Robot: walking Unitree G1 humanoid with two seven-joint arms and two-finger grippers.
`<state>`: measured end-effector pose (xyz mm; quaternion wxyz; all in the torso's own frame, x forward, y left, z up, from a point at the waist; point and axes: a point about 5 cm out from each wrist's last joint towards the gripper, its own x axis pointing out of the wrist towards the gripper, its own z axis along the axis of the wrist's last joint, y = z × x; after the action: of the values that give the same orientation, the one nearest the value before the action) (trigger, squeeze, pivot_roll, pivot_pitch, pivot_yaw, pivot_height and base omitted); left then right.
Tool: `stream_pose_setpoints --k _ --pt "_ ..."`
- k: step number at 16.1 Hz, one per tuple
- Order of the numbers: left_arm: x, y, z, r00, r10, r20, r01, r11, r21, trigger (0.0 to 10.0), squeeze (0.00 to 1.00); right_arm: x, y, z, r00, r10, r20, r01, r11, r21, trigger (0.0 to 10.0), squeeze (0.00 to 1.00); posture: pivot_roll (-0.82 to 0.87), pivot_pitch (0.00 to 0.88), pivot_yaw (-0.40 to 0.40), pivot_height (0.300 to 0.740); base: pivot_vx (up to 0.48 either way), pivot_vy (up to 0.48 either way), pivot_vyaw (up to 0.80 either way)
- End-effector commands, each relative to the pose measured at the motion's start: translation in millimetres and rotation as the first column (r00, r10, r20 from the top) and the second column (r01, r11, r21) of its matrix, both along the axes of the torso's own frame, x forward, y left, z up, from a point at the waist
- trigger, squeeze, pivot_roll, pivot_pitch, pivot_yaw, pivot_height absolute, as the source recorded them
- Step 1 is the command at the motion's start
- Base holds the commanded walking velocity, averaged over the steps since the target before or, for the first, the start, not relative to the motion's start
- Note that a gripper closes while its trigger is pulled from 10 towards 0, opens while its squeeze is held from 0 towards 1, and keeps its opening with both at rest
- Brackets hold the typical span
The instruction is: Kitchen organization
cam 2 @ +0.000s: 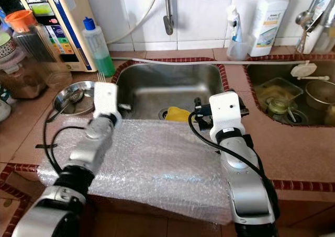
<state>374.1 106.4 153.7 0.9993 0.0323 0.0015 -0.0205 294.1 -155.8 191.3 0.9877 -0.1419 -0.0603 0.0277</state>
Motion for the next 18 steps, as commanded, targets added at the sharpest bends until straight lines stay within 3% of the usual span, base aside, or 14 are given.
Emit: stream_pose_setpoints --k 1,4,18 --pt "2.5 6.7 -1 1.0 0.026 -0.001 -0.026 1.0 0.011 10.0 0.0 -0.6 4.8 6 1.0 0.025 0.02 -0.025 1.0 -0.005 10.0 0.0 -0.32 0.138 0.139 0.74 0.0 0.0 0.0" --pt "3.7 17.3 -6 0.999 0.051 -0.015 -0.05 0.998 0.026 10.0 0.0 0.3 5.8 6 0.999 0.033 0.017 -0.033 0.999 -0.006 10.0 0.0 -0.32 0.136 0.134 0.74 0.0 0.0 0.0" --pt "-13.3 29.4 -28 0.995 0.072 -0.07 -0.068 0.996 0.057 10.0 0.0 5.3 8.9 6 0.999 0.047 0.015 -0.047 0.999 -0.004 10.0 0.0 -0.3 0.122 0.132 0.74 0.0 0.0 0.0"
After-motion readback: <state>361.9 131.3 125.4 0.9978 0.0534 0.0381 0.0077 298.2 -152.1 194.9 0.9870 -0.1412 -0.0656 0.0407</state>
